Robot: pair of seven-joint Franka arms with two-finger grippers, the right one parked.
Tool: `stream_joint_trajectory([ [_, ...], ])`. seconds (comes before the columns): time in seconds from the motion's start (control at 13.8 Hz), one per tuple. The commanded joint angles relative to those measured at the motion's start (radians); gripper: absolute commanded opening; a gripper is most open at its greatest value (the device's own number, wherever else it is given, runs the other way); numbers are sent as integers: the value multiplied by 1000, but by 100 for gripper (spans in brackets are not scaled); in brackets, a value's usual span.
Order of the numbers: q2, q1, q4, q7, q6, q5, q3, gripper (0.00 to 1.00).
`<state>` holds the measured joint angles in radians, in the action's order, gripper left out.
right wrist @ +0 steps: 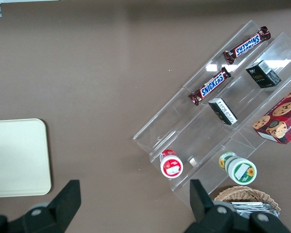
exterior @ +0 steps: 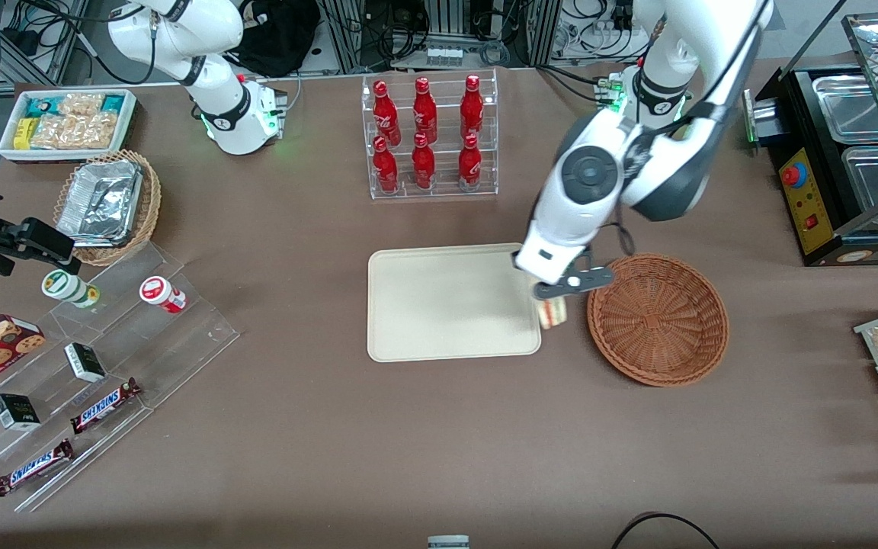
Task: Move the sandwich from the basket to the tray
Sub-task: 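Lift the sandwich and carry it toward the cream tray, then lower the sandwich upright onto the tray and open the left gripper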
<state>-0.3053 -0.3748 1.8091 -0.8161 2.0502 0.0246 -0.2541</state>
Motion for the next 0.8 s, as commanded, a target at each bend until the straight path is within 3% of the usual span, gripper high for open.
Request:
stream_joint_trajectory([
  [0.0,-87,-76,-66,-11,45,9,7,9],
  [0.44,-221,-197,-66,-32,258,17,12,11],
  [0.73,-256,-208,-73,-38,286,28,13,11],
])
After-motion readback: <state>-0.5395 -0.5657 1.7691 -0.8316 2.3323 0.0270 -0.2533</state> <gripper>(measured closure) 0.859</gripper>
